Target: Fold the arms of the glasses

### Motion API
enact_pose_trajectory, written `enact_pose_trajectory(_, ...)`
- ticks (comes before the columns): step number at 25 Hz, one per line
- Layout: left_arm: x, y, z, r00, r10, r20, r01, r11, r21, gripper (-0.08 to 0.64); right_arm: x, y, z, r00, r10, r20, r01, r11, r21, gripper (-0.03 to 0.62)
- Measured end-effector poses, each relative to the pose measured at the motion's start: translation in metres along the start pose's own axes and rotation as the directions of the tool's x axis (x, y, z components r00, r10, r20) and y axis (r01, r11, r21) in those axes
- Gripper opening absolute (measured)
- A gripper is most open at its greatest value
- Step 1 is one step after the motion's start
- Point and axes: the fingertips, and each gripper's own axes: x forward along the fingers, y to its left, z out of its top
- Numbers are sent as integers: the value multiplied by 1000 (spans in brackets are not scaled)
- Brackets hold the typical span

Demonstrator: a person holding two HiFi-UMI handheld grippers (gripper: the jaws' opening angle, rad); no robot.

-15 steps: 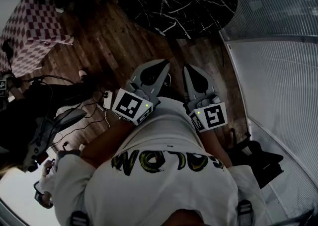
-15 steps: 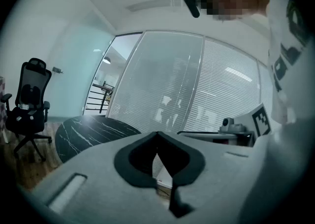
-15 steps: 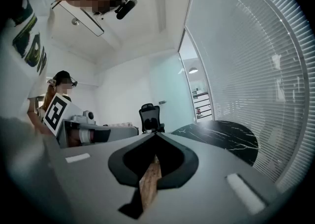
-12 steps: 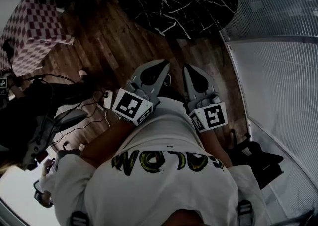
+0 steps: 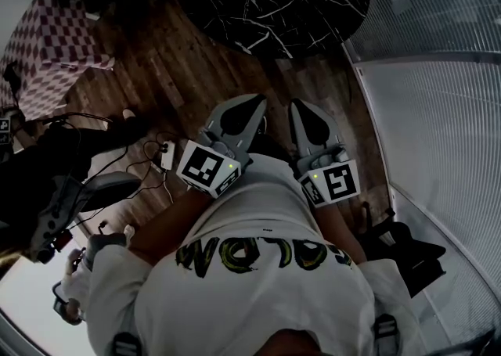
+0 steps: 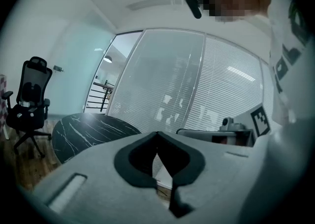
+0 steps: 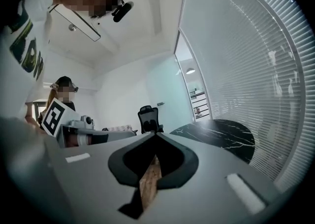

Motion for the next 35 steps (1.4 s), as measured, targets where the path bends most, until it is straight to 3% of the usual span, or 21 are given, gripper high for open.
enact_pose_trajectory(6, 6, -4, -5, 1000, -10, -15, 10, 1000, 3, 2, -1, -7, -3, 1000, -1, -10, 1, 1000, 6, 2)
enact_pose_trajectory(14, 21, 28, 5, 1000, 7, -7, -7, 1000, -25, 2, 33, -14, -1, 1000, 3, -28, -3, 1000, -2, 2)
enact_pose_trajectory(26, 53, 140, 44, 1000, 16, 9, -15, 998, -66, 2, 148, -27, 21, 996, -1, -84, -2, 999, -39, 2)
enact_pose_trajectory(35, 69, 204, 74, 1000, -22, 6, 23, 998, -60, 2, 220, -27, 40, 996, -28, -86, 22, 998, -66, 2)
